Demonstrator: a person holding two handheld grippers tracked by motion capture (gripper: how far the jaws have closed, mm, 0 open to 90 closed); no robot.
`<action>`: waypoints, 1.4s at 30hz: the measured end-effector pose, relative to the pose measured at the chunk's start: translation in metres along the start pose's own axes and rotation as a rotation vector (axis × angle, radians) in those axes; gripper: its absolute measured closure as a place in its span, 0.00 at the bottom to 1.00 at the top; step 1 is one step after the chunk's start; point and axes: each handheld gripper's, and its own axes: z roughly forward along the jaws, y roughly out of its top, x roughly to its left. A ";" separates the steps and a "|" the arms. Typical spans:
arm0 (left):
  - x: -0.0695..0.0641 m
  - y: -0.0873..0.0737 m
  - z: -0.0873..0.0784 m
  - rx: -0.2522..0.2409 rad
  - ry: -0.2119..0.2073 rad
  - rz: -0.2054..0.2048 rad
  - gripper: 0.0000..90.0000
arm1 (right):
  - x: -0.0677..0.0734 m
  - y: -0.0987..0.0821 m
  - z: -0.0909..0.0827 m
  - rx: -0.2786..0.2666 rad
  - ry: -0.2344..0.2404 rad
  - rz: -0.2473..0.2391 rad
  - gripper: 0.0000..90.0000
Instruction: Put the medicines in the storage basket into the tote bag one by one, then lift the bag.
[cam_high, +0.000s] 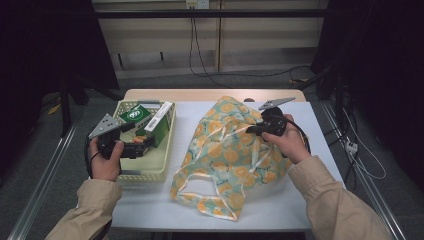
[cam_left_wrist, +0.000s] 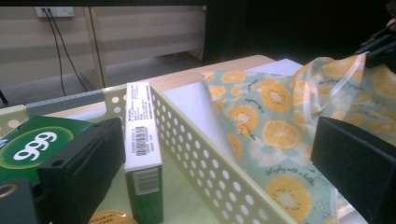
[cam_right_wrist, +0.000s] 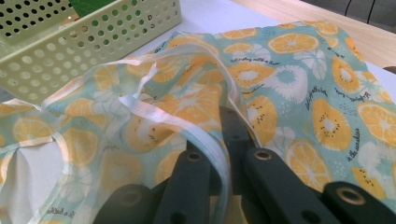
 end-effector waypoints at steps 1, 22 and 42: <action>0.001 0.000 0.001 -0.002 0.003 -0.002 0.03 | 0.000 0.000 0.000 -0.001 0.001 0.000 1.00; 0.023 -0.004 0.015 0.050 0.000 0.007 0.03 | 0.001 0.000 0.002 0.005 0.004 0.003 1.00; 0.053 -0.023 0.026 0.140 0.090 0.012 0.04 | 0.001 -0.001 0.002 0.009 0.008 0.001 1.00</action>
